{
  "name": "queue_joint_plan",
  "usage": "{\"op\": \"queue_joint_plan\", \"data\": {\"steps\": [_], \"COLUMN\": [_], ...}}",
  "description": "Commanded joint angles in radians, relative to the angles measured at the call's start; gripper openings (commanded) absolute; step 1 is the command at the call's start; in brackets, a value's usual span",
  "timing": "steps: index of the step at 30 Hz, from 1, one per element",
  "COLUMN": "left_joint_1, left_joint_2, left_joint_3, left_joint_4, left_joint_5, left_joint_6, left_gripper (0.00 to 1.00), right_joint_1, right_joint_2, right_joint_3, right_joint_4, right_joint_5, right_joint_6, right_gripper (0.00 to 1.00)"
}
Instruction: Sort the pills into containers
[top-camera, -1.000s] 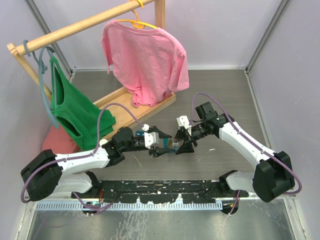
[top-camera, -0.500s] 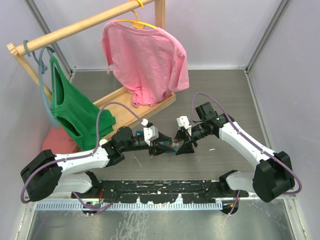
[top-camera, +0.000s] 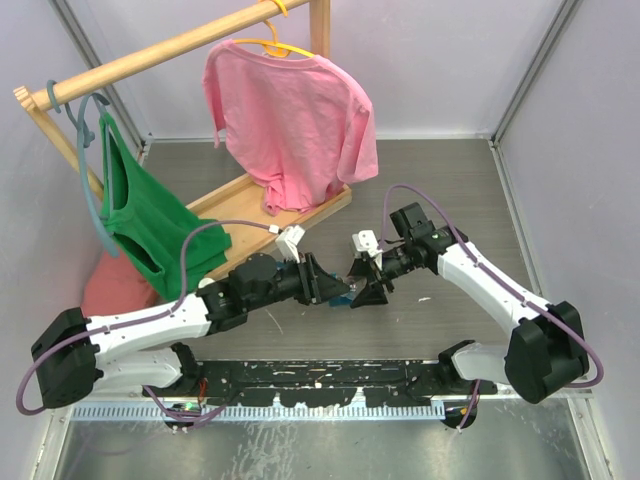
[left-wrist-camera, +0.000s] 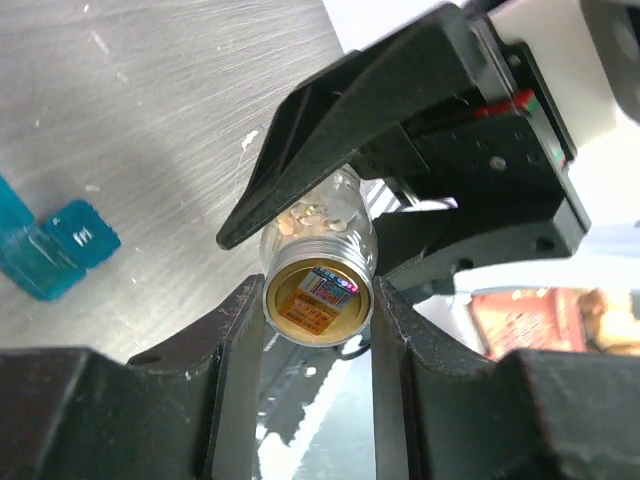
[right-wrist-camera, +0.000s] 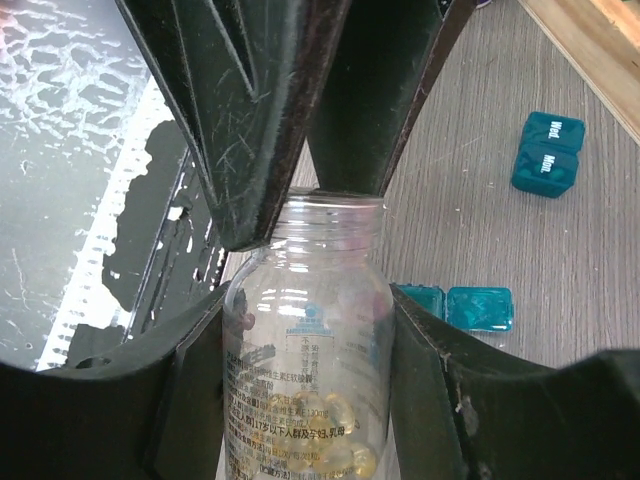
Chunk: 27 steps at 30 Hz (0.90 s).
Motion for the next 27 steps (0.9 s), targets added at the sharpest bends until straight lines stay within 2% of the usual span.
{"op": "queue_joint_plan", "data": {"steps": [1, 6, 18, 20, 23, 27], "left_joint_1": [-0.017, -0.054, -0.055, -0.054, -0.054, -0.054], "left_joint_2": [-0.022, -0.022, -0.010, -0.010, -0.006, 0.000], "left_joint_3": [0.084, 0.139, 0.106, 0.084, 0.072, 0.072], "left_joint_4": [-0.205, -0.330, -0.243, -0.196, -0.160, -0.162], "left_joint_5": [-0.191, -0.295, -0.264, -0.252, -0.240, -0.229], "left_joint_6": [-0.296, -0.397, -0.412, -0.415, -0.409, -0.397], "left_gripper": [0.00, 0.00, 0.01, 0.10, 0.33, 0.48], "right_joint_1": [-0.001, -0.002, -0.001, -0.002, -0.002, -0.002], "right_joint_2": [-0.001, 0.000, 0.001, 0.001, 0.001, -0.001], "right_joint_3": [0.028, 0.028, 0.028, 0.029, 0.028, 0.029], "right_joint_4": [0.005, 0.005, 0.005, 0.005, 0.005, 0.004], "right_joint_5": [-0.028, -0.027, -0.026, -0.027, -0.027, -0.027], "right_joint_6": [-0.022, -0.022, -0.022, -0.022, -0.022, -0.022], "right_gripper": [0.01, 0.01, 0.01, 0.01, 0.01, 0.01]}}
